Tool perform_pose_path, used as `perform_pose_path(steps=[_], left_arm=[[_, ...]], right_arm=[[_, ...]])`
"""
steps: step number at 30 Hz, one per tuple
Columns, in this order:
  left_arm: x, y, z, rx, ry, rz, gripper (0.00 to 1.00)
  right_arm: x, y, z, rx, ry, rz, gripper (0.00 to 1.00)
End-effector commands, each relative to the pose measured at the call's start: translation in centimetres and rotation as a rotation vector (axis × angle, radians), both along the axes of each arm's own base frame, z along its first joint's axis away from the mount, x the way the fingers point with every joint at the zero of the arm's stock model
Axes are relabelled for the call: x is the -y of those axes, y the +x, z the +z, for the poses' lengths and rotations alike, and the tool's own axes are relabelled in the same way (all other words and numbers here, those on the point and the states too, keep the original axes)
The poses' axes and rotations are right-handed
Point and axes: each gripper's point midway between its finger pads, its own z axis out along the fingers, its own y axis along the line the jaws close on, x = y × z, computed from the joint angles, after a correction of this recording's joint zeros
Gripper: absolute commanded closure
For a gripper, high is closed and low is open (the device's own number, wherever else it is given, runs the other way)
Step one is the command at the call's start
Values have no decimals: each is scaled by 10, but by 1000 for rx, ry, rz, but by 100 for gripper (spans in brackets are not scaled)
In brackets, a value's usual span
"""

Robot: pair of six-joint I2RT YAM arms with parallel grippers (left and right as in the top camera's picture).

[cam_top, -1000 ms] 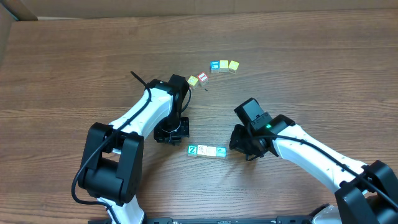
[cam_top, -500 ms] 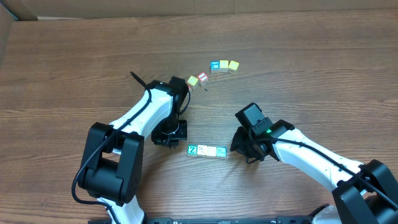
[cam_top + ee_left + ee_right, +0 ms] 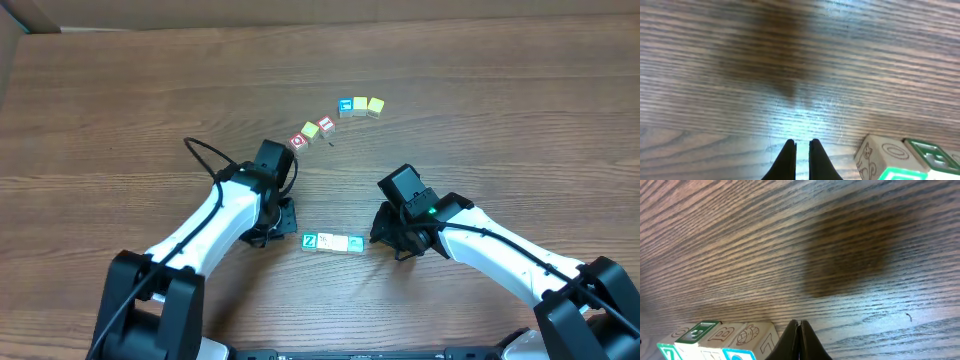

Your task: Flip 4 blocks

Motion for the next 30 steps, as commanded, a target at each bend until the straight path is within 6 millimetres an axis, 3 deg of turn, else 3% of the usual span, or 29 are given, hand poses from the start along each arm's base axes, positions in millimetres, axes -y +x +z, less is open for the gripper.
perform_pose_path(steps=[1, 11, 30], left_arm=[[-5, -8, -11, -12, 10, 5, 96], [26, -2, -13, 22, -157, -116, 96], [30, -15, -12, -34, -191, -129, 96]], right_arm=[[1, 1, 1, 16, -10, 3, 96], [-8, -7, -18, -45, -1, 21, 96], [-30, -12, -11, -81, 124, 61, 96]])
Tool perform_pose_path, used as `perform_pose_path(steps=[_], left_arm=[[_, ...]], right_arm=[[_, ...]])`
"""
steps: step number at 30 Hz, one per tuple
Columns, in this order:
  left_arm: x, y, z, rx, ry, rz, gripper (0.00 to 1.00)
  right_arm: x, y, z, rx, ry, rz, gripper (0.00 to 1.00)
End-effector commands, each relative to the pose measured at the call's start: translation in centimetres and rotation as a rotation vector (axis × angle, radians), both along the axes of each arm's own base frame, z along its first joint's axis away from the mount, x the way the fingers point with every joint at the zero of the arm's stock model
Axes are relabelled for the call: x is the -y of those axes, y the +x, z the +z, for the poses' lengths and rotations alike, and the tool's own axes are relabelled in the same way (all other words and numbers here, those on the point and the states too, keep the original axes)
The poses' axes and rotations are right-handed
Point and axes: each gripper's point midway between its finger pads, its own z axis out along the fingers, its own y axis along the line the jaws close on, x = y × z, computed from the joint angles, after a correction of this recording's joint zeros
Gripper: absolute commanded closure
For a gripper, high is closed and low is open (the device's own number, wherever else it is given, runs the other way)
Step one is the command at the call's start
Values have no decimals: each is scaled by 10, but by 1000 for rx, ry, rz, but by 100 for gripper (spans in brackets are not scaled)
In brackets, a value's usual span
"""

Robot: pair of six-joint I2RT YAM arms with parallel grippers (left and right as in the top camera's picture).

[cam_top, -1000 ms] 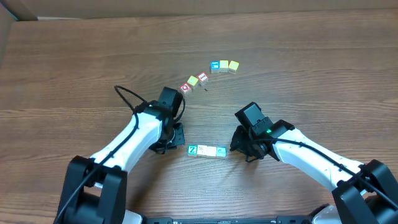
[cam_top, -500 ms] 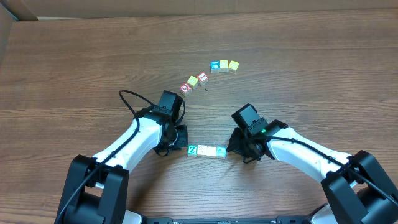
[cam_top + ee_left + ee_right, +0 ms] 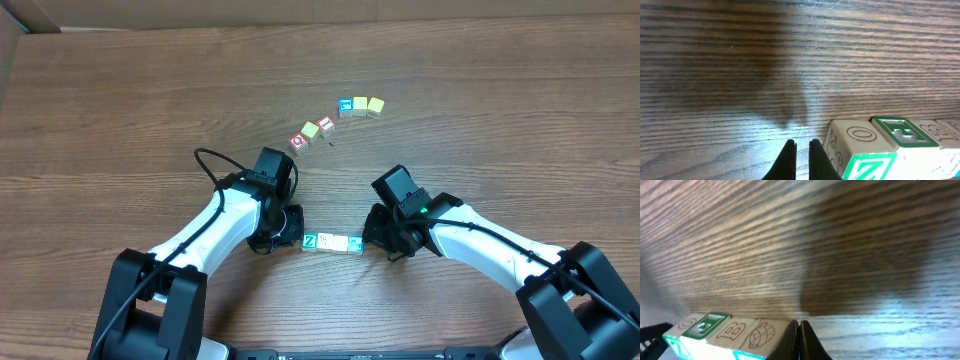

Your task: Flip 4 blocks

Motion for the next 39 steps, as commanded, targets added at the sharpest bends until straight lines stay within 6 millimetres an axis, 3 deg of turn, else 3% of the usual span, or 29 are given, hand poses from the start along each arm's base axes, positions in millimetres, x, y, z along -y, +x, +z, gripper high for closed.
perform_pose_path(steps=[1, 8, 14, 27, 39], left_arm=[[2, -3, -1, -8, -13, -29, 96], [2, -1, -1, -1, -16, -28, 96], [11, -4, 1, -17, -68, -32, 96], [10, -6, -4, -33, -63, -32, 96], [15, 8, -5, 27, -78, -49, 96]], right_arm=[[-8, -9, 1, -38, 43, 21, 96], [-14, -17, 1, -44, 43, 50, 96], [-17, -15, 2, -33, 51, 53, 96], [-17, -15, 2, -33, 52, 54, 96], [-18, -16, 3, -40, 60, 55, 96]])
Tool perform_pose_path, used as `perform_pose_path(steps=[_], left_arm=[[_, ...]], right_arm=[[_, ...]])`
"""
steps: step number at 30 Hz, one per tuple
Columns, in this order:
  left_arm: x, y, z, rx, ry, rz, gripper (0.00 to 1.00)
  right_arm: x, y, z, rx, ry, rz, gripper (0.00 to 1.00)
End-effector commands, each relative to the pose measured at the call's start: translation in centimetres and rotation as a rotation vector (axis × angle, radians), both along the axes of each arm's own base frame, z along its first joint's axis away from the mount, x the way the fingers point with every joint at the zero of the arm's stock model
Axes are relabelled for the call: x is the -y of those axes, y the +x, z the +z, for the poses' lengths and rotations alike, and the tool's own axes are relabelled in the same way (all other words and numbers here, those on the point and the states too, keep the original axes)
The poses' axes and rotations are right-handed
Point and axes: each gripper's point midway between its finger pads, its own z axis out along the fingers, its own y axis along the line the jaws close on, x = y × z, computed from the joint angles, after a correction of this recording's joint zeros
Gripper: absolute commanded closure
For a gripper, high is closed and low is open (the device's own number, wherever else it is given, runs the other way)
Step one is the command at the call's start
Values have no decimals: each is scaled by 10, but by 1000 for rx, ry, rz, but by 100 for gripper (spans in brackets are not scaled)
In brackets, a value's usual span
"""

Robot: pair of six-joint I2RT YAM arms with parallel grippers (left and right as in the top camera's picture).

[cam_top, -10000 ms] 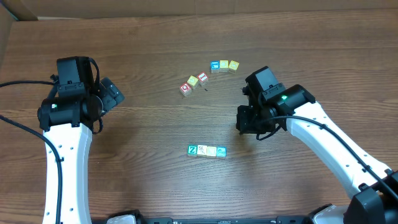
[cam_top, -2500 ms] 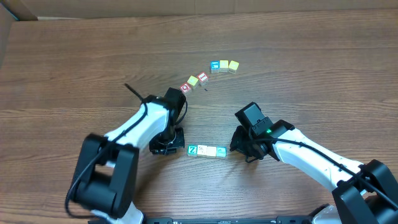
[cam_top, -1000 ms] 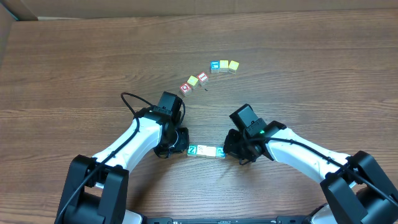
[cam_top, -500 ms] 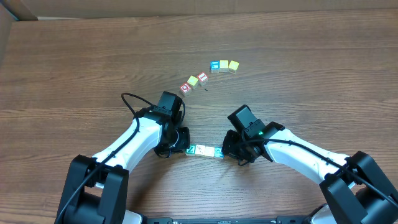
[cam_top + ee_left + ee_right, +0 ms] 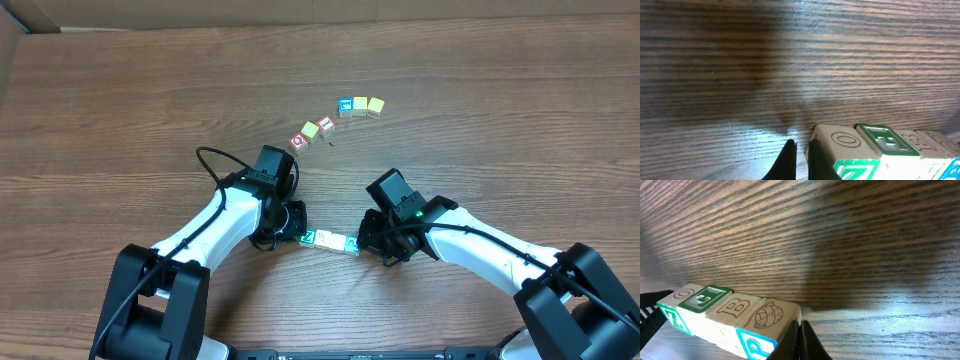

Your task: Flip 4 blocks

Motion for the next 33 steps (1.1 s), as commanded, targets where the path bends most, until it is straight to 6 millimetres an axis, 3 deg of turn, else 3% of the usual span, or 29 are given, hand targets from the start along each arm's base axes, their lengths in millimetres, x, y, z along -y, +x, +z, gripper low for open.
perform_pose_path(steps=[1, 12, 33], left_arm=[[6, -2, -2, 0, -33, -51, 96], [9, 9, -1, 63, -42, -118, 96], [17, 34, 11, 151, -68, -115, 96]], right_arm=[[-4, -3, 0, -17, 20, -3, 96], [-8, -6, 2, -55, 43, -38, 95], [-14, -14, 5, -213, 81, -270, 89]])
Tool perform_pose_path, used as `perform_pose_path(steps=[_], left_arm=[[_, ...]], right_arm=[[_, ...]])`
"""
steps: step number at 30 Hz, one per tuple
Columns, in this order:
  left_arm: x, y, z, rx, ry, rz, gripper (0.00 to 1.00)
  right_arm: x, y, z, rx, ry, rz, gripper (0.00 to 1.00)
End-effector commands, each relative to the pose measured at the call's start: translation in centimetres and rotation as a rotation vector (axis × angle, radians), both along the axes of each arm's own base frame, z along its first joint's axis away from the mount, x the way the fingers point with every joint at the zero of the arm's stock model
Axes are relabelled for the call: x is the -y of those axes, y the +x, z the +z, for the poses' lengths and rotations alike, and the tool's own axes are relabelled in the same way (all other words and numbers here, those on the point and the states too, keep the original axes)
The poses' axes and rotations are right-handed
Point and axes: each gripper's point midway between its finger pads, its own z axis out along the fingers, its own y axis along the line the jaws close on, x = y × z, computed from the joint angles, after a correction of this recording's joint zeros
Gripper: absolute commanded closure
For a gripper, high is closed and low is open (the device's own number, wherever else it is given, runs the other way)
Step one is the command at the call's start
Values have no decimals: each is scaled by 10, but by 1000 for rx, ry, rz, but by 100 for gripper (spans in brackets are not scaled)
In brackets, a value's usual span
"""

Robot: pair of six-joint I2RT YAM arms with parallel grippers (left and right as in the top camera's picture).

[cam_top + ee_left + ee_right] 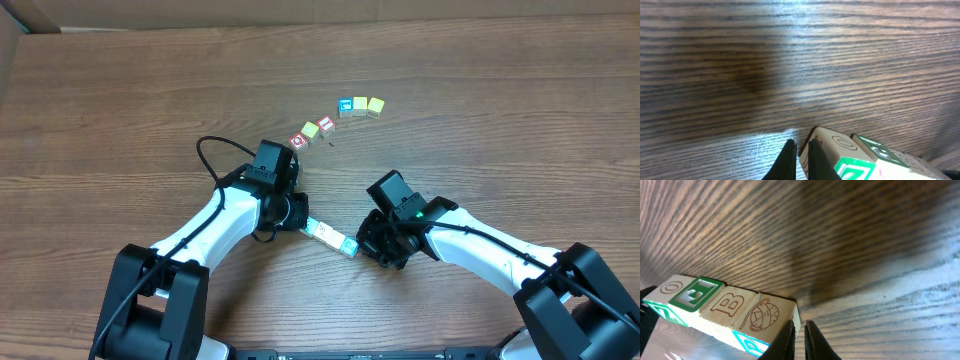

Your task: Flip 4 blocks

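Four lettered wooden blocks form one row point(329, 236), lying slantwise on the table between my two arms. My left gripper point(298, 216) is shut, its fingertips against the row's upper-left end. In the left wrist view the left gripper point(800, 146) touches the O block point(840, 144), with a green block point(872, 150) beside that. My right gripper point(363, 246) is shut but for a thin slit, at the lower-right end. In the right wrist view the right gripper point(799, 327) presses the yarn-ball block point(762, 317); the B block point(725, 304) comes after it.
Farther back lie three blocks, two red and one yellow point(312, 132), and beyond them a blue and two yellow ones point(360, 105). The left arm's black cable point(215, 150) loops out to the left. A cardboard edge point(8, 40) shows at the far left.
The block row has swung from nearly level to slanting down to the right. My left gripper moved up and away with its end; the right gripper's tips now show a thin slit.
Both shut grippers first stood apart from the ends of a level four-block row. They then stood closer on either side, then touching both ends with the row slightly tilted. Now the row lies clearly slantwise, squeezed between them.
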Motion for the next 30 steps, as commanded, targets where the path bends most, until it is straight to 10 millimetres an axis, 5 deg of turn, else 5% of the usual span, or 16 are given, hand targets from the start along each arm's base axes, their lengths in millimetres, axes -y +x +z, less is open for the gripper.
perform_pose_path(steps=[1, 22, 30], left_arm=[[11, 7, 7, 14, -48, -35, 96], [16, 19, 11, 69, -63, -48, 96], [19, 27, 14, 104, -75, -48, 96]], right_arm=[[-9, -3, 4, -37, 37, -36, 89], [-23, -19, 6, -136, 50, -132, 96], [-49, -35, 10, -152, 81, -131, 96]])
